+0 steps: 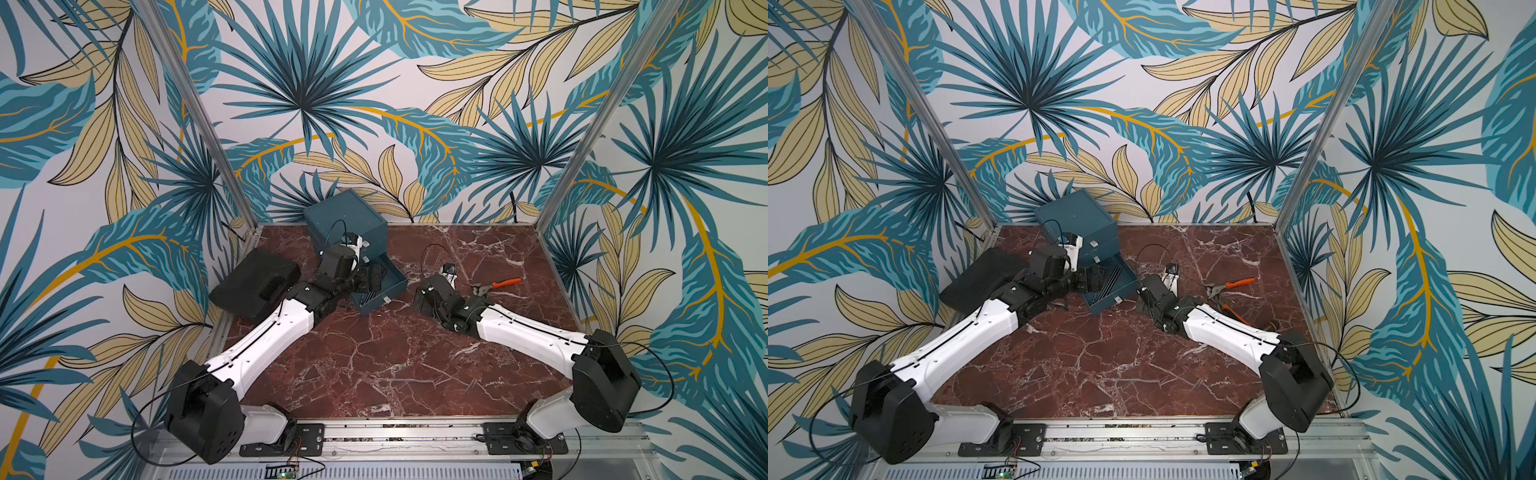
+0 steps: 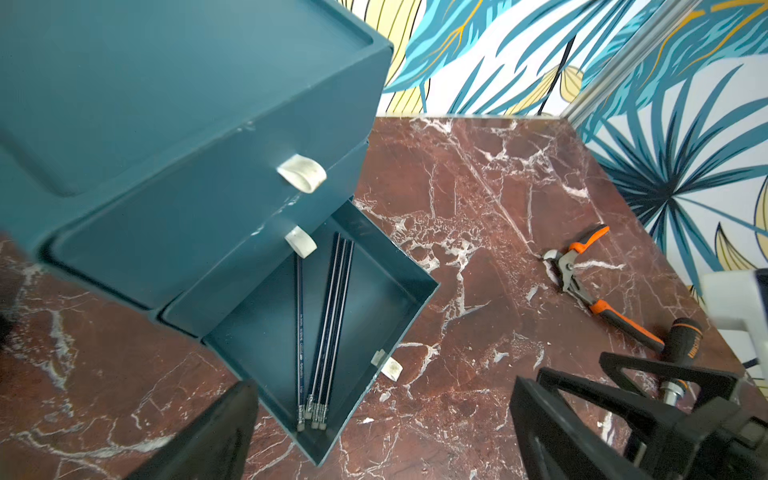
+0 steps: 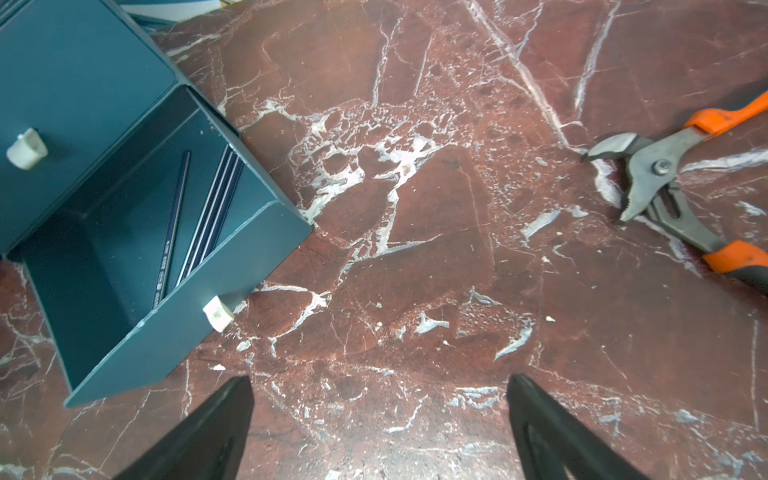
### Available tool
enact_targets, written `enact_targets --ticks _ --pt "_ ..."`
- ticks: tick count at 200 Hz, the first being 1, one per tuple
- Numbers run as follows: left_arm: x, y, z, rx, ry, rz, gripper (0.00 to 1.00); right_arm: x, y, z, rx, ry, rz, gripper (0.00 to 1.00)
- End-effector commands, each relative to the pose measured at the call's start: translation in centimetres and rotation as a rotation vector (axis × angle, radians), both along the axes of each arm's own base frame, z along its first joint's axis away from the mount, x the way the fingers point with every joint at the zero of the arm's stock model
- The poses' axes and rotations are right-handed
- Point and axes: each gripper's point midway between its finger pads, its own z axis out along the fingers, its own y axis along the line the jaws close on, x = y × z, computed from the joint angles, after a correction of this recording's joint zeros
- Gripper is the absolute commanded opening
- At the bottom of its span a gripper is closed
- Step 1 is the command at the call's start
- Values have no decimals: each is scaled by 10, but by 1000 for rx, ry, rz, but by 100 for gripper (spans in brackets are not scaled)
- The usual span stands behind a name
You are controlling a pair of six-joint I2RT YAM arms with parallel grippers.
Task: Please place the pencils in the drawer according to their color
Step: Place the pencil in the drawer, then close the drawer in the storage box.
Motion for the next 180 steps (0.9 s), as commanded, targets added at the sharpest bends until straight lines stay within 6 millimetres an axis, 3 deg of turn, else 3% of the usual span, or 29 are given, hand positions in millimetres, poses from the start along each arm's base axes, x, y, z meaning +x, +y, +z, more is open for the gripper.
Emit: enact_targets --ticks 1,52,133,180 --pt "-3 17 27 -67 -121 82 100 -4 3 0 15 3 36 99" --pt "-30 57 33 -83 -215 215 100 -3 17 -3 43 20 92 99" --pt "-75 134 -7 -92 -238 530 100 -6 44 -20 33 70 196 90" --pt "-95 156 -39 -113 -216 621 100 -7 72 -38 -14 109 285 80"
